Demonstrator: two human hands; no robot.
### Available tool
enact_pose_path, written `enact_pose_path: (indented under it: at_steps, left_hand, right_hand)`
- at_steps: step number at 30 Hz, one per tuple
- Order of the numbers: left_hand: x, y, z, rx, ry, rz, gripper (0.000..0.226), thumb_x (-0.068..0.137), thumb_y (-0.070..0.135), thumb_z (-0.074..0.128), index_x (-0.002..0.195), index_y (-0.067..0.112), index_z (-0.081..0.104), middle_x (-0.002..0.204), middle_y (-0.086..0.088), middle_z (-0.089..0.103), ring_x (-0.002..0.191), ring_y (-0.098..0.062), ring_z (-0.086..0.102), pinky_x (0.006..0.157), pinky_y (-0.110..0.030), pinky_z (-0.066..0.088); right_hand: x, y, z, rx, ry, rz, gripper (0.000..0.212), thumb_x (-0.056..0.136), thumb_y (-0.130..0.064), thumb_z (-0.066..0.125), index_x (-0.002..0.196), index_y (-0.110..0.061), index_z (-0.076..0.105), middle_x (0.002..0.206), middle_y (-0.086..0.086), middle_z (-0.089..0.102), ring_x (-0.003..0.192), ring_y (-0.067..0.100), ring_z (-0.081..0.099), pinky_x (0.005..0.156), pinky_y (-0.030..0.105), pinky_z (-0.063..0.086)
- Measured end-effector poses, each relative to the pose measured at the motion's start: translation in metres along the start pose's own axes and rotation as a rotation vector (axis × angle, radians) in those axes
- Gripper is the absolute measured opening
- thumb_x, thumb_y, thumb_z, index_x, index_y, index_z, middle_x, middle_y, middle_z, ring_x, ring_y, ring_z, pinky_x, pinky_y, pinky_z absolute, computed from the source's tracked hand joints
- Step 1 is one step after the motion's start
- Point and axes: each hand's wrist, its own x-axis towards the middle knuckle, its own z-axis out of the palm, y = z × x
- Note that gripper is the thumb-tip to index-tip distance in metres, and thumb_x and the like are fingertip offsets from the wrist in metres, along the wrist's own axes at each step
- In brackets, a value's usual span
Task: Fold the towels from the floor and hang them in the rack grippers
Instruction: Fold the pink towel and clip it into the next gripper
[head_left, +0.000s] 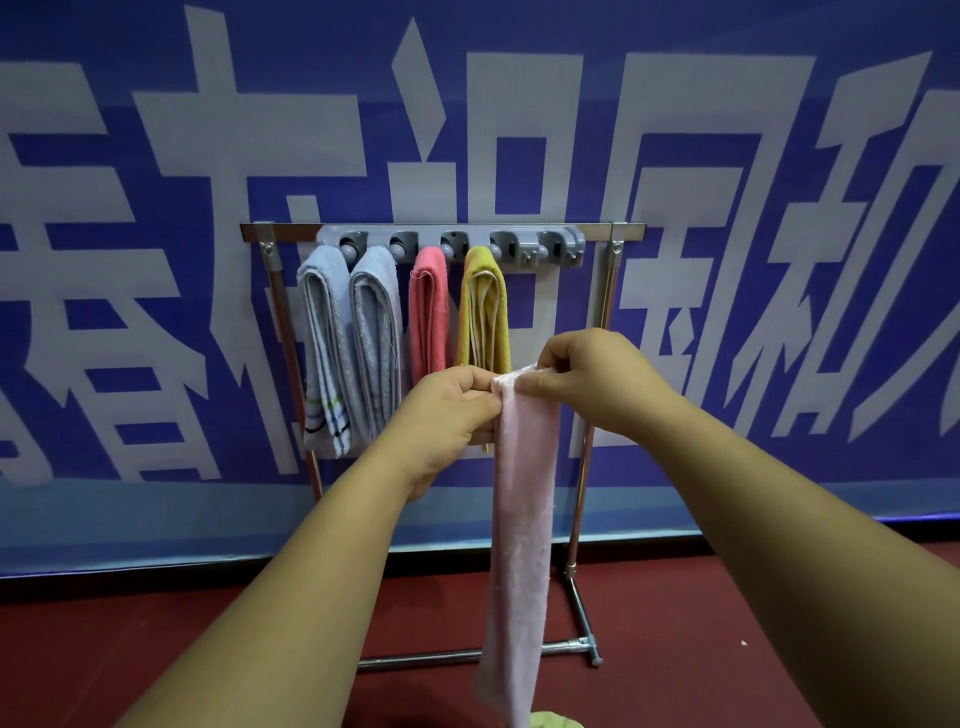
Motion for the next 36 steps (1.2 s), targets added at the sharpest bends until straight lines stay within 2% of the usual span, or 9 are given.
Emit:
enact_pose_path:
  at_steps: [2,6,8,15,18,22,29,33,36]
  left_hand:
    - [-0.001,0.002,-0.002,-0.007,-0.025,0.004,0.016,0.103,0.005,0.062,0.115,0.003,0.072,0.105,-0.017,0.081,0.101,-0.032,0.078,0.095,-0.045,0.063]
    - [-0.003,0.003,-0.002,0.006,-0.033,0.038,0.013,0.099,0.001,0.069,0.112,0.000,0.067,0.082,-0.006,0.077,0.065,-0.005,0.070,0.058,-0.016,0.052]
    - [-0.001,0.002,-0.003,0.016,-0.019,0.047,0.007,0.101,0.000,0.068,0.106,0.004,0.067,0.076,0.000,0.076,0.061,-0.002,0.068,0.054,-0.014,0.050]
    - [0.007,0.005,-0.014,0.009,-0.017,0.059,0.015,0.103,-0.001,0.062,0.104,0.010,0.071,0.087,-0.005,0.078,0.082,-0.017,0.074,0.068,-0.026,0.059]
    - [0.009,0.008,-0.019,0.032,-0.013,0.068,0.015,0.102,-0.003,0.062,0.105,0.009,0.071,0.088,-0.005,0.078,0.085,-0.019,0.075,0.073,-0.028,0.061]
    - [0.011,0.017,-0.024,0.008,0.042,0.091,0.017,0.104,-0.002,0.059,0.108,0.011,0.070,0.092,-0.009,0.078,0.088,-0.023,0.073,0.080,-0.039,0.062]
    - [0.013,0.037,-0.031,-0.057,0.093,0.165,0.020,0.103,0.006,0.066,0.121,0.014,0.070,0.096,-0.002,0.080,0.090,-0.018,0.077,0.075,-0.033,0.061]
    - [0.013,0.030,-0.025,-0.123,-0.029,0.114,0.046,0.087,0.014,0.086,0.130,0.012,0.071,0.120,-0.014,0.078,0.114,-0.033,0.075,0.099,-0.053,0.060]
    - [0.014,0.017,-0.016,-0.235,-0.085,0.040,0.053,0.078,0.011,0.092,0.126,0.004,0.072,0.122,-0.022,0.076,0.115,-0.045,0.072,0.102,-0.064,0.056]
  right_hand:
    - [-0.001,0.000,0.001,-0.011,0.017,0.015,0.029,0.092,-0.051,0.074,0.085,-0.022,0.071,0.078,-0.002,0.068,0.075,0.016,0.065,0.068,0.038,0.058]
    - [0.000,-0.003,0.002,-0.056,0.026,0.027,0.034,0.090,-0.057,0.073,0.081,-0.024,0.070,0.073,-0.003,0.067,0.071,0.015,0.065,0.067,0.038,0.058]
    - [0.000,-0.004,0.001,-0.076,0.021,0.026,0.039,0.089,-0.061,0.072,0.080,-0.023,0.071,0.073,-0.003,0.068,0.070,0.015,0.065,0.068,0.041,0.060]
    - [0.001,-0.007,-0.019,-0.094,-0.131,0.025,0.036,0.089,-0.063,0.070,0.089,-0.027,0.071,0.075,-0.005,0.063,0.069,0.013,0.061,0.058,0.029,0.049]
    - [0.001,-0.008,-0.028,-0.075,-0.202,-0.026,0.021,0.095,-0.049,0.071,0.099,-0.029,0.069,0.085,-0.006,0.065,0.080,0.015,0.064,0.069,0.032,0.055]
    - [0.002,-0.010,-0.034,0.156,-0.161,-0.062,0.013,0.098,-0.033,0.072,0.100,-0.021,0.068,0.096,0.003,0.072,0.089,0.023,0.072,0.083,0.046,0.064]
    - [0.006,-0.033,-0.041,0.463,-0.032,-0.032,0.010,0.099,-0.012,0.070,0.107,-0.012,0.064,0.102,0.008,0.073,0.089,0.021,0.077,0.076,0.042,0.068]
    - [0.013,-0.050,-0.052,0.560,0.021,-0.063,0.009,0.098,-0.006,0.067,0.105,-0.010,0.062,0.098,0.010,0.073,0.085,0.024,0.077,0.070,0.042,0.067]
    - [0.019,-0.057,-0.064,0.609,0.091,-0.044,0.008,0.099,-0.007,0.066,0.106,-0.007,0.063,0.101,0.017,0.072,0.087,0.030,0.076,0.070,0.047,0.067]
